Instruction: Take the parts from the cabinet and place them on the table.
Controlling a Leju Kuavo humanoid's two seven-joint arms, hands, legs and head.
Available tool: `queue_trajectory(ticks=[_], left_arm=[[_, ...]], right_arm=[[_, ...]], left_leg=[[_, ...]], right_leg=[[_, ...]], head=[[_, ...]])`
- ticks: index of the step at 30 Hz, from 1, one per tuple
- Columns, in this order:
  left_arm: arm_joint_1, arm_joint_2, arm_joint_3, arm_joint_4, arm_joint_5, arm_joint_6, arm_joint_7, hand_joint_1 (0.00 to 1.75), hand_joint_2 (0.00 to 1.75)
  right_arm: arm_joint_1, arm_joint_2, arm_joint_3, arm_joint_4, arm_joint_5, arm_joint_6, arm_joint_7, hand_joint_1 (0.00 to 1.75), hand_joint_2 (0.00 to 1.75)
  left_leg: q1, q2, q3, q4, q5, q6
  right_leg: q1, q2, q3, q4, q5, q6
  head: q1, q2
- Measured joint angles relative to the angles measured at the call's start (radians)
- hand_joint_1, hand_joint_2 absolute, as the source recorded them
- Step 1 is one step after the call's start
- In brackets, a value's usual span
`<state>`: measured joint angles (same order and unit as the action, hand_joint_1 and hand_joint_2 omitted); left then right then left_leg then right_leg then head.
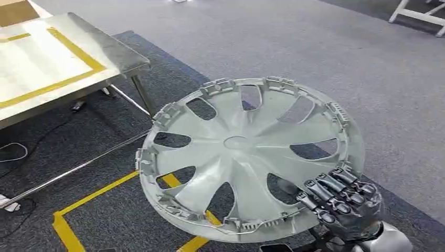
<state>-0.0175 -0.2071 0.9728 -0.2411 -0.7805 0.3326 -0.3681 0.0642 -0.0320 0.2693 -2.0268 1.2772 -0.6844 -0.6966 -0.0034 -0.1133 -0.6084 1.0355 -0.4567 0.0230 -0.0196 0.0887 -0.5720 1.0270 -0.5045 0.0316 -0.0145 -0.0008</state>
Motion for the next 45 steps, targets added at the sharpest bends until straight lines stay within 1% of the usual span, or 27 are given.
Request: queue_trajectory(ticks=[2,3,5,7,9,11,12,13,14,18,20,21,23,24,25,27,28,29,33,34,35,36,38,39,41,43,45], left_arm=[[0.005,-0.002,0.001,0.0,0.0,0.0,0.0,0.0,1.75],[0.006,0.0,0.002,0.0,0.0,0.0,0.0,0.0,1.75],[0.006,-0.002,0.002,0.0,0.001,-0.002,-0.004,0.0,1.75],[0.002,-0.001,0.005,0.0,0.002,-0.004,-0.008,0.0,1.75],[0.002,-0.002,0.012,0.0,0.002,-0.007,-0.01,0.0,1.75],[0.004,-0.002,0.016,0.0,0.001,-0.008,-0.013,0.0,1.75],[0.005,-0.001,0.016,0.0,0.0,-0.01,-0.015,0.0,1.75],[0.005,-0.001,0.017,0.0,0.0,-0.011,-0.016,0.0,1.75],[0.003,-0.001,0.018,0.0,0.0,-0.012,-0.016,0.0,1.75],[0.004,-0.001,0.02,0.0,-0.002,-0.011,-0.007,0.0,1.75],[0.005,-0.001,0.021,0.0,-0.004,-0.01,-0.002,0.0,1.75],[0.003,0.0,0.021,0.0,-0.006,-0.009,0.002,0.0,1.75],[0.0,-0.002,0.021,0.0,-0.009,-0.009,0.003,0.0,1.75],[0.0,-0.002,0.021,0.0,-0.009,-0.009,0.003,0.0,1.75],[0.0,-0.002,0.021,0.0,-0.009,-0.009,0.003,0.0,1.75],[-0.001,-0.002,0.021,0.0,-0.009,-0.008,0.003,0.0,1.75],[-0.001,-0.002,0.021,0.0,-0.01,-0.008,0.003,0.0,1.75],[-0.002,-0.003,0.021,0.0,-0.01,-0.008,0.003,0.0,1.75],[0.001,-0.003,0.021,0.0,-0.011,-0.006,0.003,0.0,1.75],[0.001,-0.002,0.021,0.0,-0.011,-0.006,0.003,0.0,1.75],[0.001,-0.003,0.021,0.0,-0.013,-0.006,0.001,0.0,1.75],[-0.002,-0.003,0.021,0.0,-0.013,-0.007,0.0,0.0,1.75],[-0.004,-0.003,0.021,0.0,-0.018,-0.006,0.0,0.0,1.75],[-0.004,-0.003,0.021,0.0,-0.021,-0.006,0.0,0.0,1.75],[-0.001,-0.003,0.021,0.0,-0.022,-0.003,0.001,0.0,1.75],[0.0,-0.003,0.021,0.0,-0.019,-0.001,0.003,0.0,1.75],[-0.001,-0.002,0.021,0.0,-0.019,-0.004,0.0,0.0,1.75]], right_arm=[[-0.001,0.0,0.0,-0.002,0.0,0.0,0.0,1.75,1.75],[-0.001,0.0,0.0,-0.002,0.0,0.0,0.0,1.75,1.75],[0.0,0.0,-0.002,-0.005,-0.001,0.0,0.001,1.75,1.75],[0.003,0.0,-0.002,-0.007,-0.003,0.0,0.001,1.75,1.75],[0.003,0.0,-0.002,-0.006,-0.008,0.0,0.0,1.75,1.75],[0.002,0.0,-0.003,-0.006,-0.015,0.0,0.0,1.75,1.75],[0.0,0.0,-0.003,-0.007,-0.017,0.0,0.0,1.75,1.75],[-0.002,0.0,-0.003,-0.007,-0.018,0.0,0.0,1.75,1.75],[-0.003,0.0,-0.004,-0.007,-0.018,0.0,0.0,1.75,1.75],[-0.01,0.0,-0.004,-0.006,-0.016,0.0,0.0,1.75,1.75],[-0.015,0.0,-0.004,-0.006,-0.017,0.0,0.0,1.75,1.75],[-0.015,0.0,-0.004,-0.006,-0.018,0.0,0.0,1.75,1.75],[-0.014,0.0,-0.003,-0.005,-0.018,0.0,0.0,1.75,1.75],[-0.014,0.0,-0.002,-0.004,-0.018,0.0,0.0,1.75,1.75],[-0.013,0.0,-0.002,-0.003,-0.018,0.0,0.0,1.75,1.75],[-0.014,0.0,-0.002,-0.003,-0.018,0.0,0.0,1.75,1.75],[-0.014,0.0,-0.002,-0.003,-0.018,0.0,0.0,1.75,1.75],[-0.014,0.0,-0.002,-0.002,-0.019,0.0,0.0,1.75,1.75],[-0.014,0.0,-0.002,-0.003,-0.021,0.0,0.0,1.75,1.75],[-0.015,0.0,-0.002,-0.003,-0.021,0.0,0.0,1.75,1.75],[-0.014,0.0,-0.003,-0.003,-0.021,0.0,0.0,1.75,1.75],[-0.013,0.0,-0.003,-0.003,-0.022,0.0,0.0,1.75,1.75],[-0.011,0.0,-0.003,-0.003,-0.024,0.0,0.0,1.75,1.75],[-0.01,0.0,-0.003,-0.002,-0.024,0.0,0.0,1.75,1.75],[-0.009,0.0,-0.003,0.001,-0.029,0.0,0.0,1.75,1.75],[-0.009,0.0,-0.005,0.005,-0.041,0.0,0.0,1.75,1.75],[-0.01,0.0,-0.005,0.006,-0.056,0.0,0.0,1.75,1.75]], left_leg=[[0.007,-0.022,-0.002,-0.005,0.006,-0.013],[0.002,-0.034,-0.003,-0.003,0.004,-0.019],[-0.003,0.066,-0.03,0.064,-0.044,-0.029],[0.004,0.097,-0.102,0.22,-0.119,-0.037],[0.008,0.101,-0.14,0.299,-0.134,-0.043],[0.01,0.108,-0.088,0.199,-0.062,-0.043],[0.01,0.124,-0.037,0.103,-0.016,-0.04],[0.007,0.158,0.006,0.02,0.012,-0.034],[-0.009,0.19,0.018,-0.002,-0.009,-0.029],[-0.008,0.147,0.009,-0.01,-0.002,-0.003],[0.003,0.129,0.018,-0.02,0.003,0.011],[0.004,0.119,0.016,-0.019,0.004,0.015],[0.003,0.093,0.016,-0.019,0.004,0.017],[0.003,0.08,0.017,-0.018,0.003,0.017],[0.003,0.067,0.018,-0.017,0.003,0.017],[0.005,0.037,0.02,-0.015,0.001,0.014],[0.006,0.025,0.022,-0.012,-0.001,0.009],[0.001,0.015,0.018,-0.009,-0.003,0.003],[0.012,-0.027,0.004,-0.01,0.007,-0.022],[0.012,-0.016,0.002,-0.001,-0.002,-0.026],[0.004,0.038,-0.01,0.029,-0.023,-0.03],[0.005,0.071,-0.041,0.094,-0.059,-0.035],[0.009,0.098,-0.115,0.247,-0.125,-0.04],[0.01,0.101,-0.139,0.296,-0.135,-0.041],[0.01,0.105,-0.114,0.245,-0.082,-0.039],[0.009,0.123,-0.024,0.069,0.006,-0.031],[-0.001,0.133,0.013,-0.005,-0.002,-0.022]], right_leg=[[0.006,-0.018,0.002,-0.001,0.002,-0.007],[-0.004,-0.034,0.007,-0.012,0.006,-0.013],[-0.003,-0.065,0.016,-0.016,0.004,-0.025],[0.0,-0.097,0.019,-0.016,0.0,-0.03],[0.001,-0.126,0.021,-0.016,-0.003,-0.03],[0.001,-0.151,0.027,-0.016,-0.008,-0.027],[0.001,-0.162,0.033,-0.016,-0.012,-0.025],[0.001,-0.171,0.039,-0.016,-0.016,-0.021],[0.009,-0.179,0.04,-0.014,-0.02,-0.015],[0.01,-0.218,0.05,-0.02,-0.026,0.005],[0.005,-0.14,0.027,0.028,-0.065,0.013],[0.004,-0.112,-0.009,0.101,-0.101,0.015],[0.004,-0.094,-0.092,0.258,-0.157,0.017],[0.004,-0.092,-0.116,0.29,-0.153,0.018],[0.004,-0.092,-0.115,0.272,-0.126,0.017],[0.0,-0.081,-0.06,0.129,-0.029,0.015],[-0.005,-0.049,-0.017,0.031,0.017,0.015],[-0.009,-0.002,-0.005,0.008,-0.003,0.015],[-0.002,-0.033,0.01,-0.006,0.0,-0.007],[-0.009,-0.051,0.016,-0.013,0.004,-0.014],[-0.008,-0.061,0.02,-0.014,0.001,-0.02],[-0.006,-0.077,0.021,-0.014,-0.001,-0.026],[-0.002,-0.106,0.022,-0.013,-0.005,-0.03],[-0.001,-0.121,0.023,-0.013,-0.007,-0.03],[0.0,-0.147,0.029,-0.013,-0.012,-0.03],[0.0,-0.16,0.041,-0.013,-0.019,-0.024],[0.007,-0.174,0.033,-0.01,-0.025,-0.014]], head=[[0.0,0.0],[-0.001,0.0],[-0.016,0.0],[-0.015,0.0],[-0.016,0.0],[-0.016,0.0],[-0.015,0.0],[-0.016,0.0],[-0.016,0.0],[-0.015,0.0],[-0.007,0.0],[-0.002,0.0],[-0.002,0.0],[-0.001,0.0],[-0.002,0.0],[-0.002,0.0],[0.0,0.0],[-0.002,0.0],[-0.003,0.0],[-0.001,0.0],[-0.012,0.0],[-0.016,0.0],[-0.014,0.0],[-0.015,0.0],[-0.015,0.0],[-0.015,0.0],[-0.015,0.0]])
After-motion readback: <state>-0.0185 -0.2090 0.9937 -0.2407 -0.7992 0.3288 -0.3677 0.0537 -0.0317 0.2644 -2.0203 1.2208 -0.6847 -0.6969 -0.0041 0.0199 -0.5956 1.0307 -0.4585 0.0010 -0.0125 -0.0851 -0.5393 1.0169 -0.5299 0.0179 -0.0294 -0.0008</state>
